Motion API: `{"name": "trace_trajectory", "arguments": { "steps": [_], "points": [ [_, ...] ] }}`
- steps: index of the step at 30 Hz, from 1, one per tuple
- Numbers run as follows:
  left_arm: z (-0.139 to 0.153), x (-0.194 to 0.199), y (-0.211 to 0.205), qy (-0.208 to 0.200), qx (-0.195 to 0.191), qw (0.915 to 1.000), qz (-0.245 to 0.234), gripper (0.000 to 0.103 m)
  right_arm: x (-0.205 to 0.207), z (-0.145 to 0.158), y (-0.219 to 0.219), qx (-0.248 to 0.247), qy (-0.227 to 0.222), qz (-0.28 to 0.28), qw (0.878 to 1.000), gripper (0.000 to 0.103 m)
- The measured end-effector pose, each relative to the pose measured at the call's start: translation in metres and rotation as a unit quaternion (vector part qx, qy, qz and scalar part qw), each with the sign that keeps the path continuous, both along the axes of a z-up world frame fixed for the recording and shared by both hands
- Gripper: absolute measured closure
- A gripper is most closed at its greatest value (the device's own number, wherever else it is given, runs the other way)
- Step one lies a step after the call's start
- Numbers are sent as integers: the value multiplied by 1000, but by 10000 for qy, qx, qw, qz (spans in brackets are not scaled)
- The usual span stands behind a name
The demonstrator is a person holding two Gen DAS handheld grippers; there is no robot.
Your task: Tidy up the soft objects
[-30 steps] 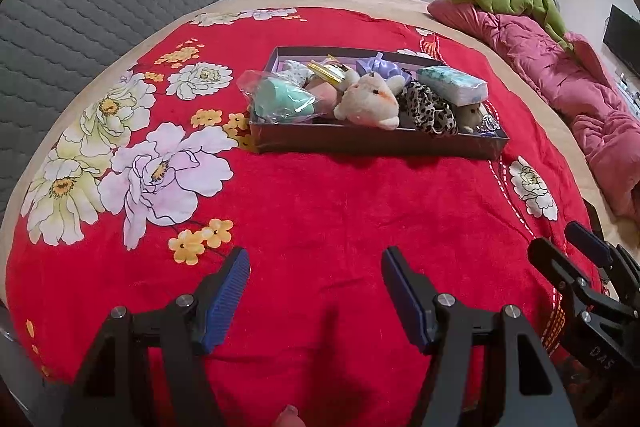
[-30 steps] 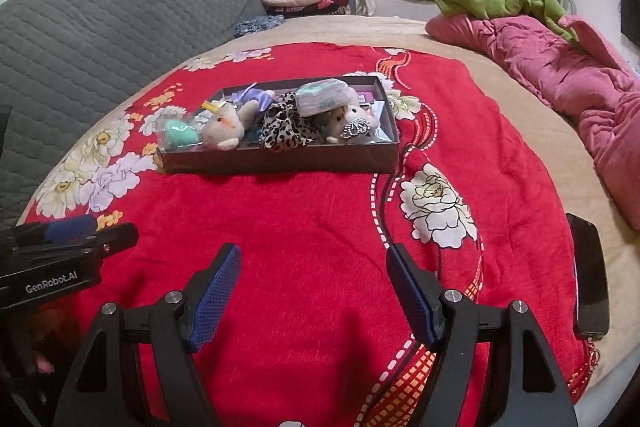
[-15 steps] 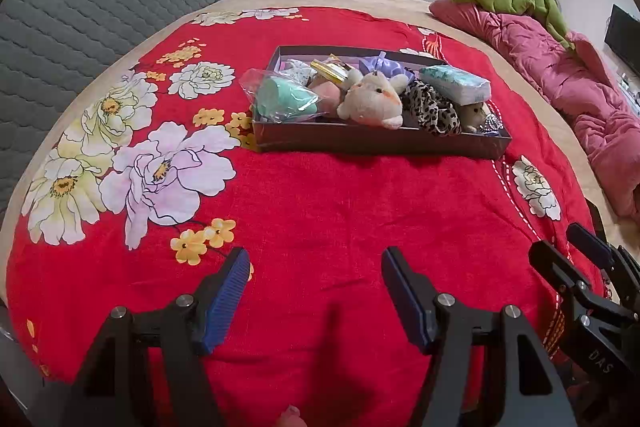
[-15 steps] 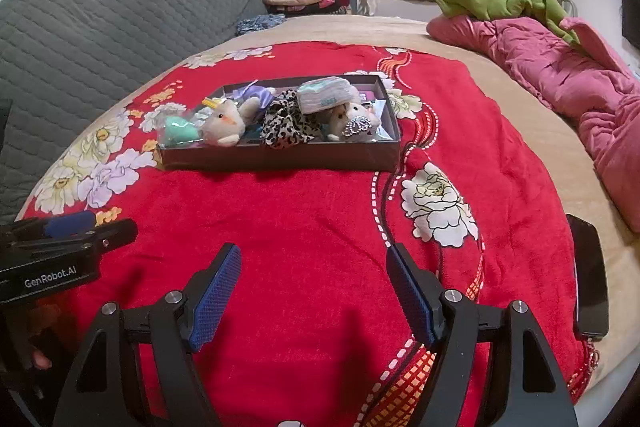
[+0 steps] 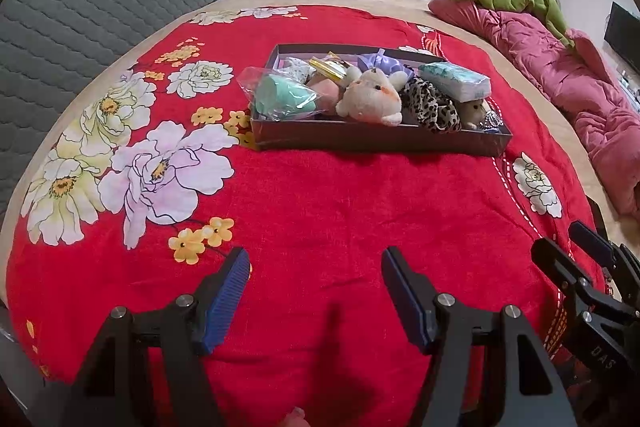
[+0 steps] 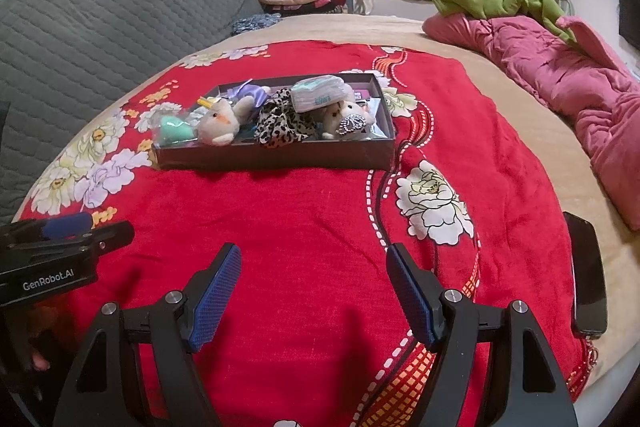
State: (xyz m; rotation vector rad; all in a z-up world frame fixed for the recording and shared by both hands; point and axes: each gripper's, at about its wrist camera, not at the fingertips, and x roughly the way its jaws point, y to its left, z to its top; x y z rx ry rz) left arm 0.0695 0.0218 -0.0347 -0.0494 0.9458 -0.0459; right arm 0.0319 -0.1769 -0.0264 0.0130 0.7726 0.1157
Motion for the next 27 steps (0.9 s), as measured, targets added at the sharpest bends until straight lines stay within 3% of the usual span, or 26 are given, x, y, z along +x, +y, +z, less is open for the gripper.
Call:
{"name": "trace_trajectory", "arguments": {
  "steps": [27],
  "points": [
    [-1, 2, 1, 44, 35, 10000, 1, 35, 1, -1, 4, 5, 11, 63, 10000, 27]
  ]
}}
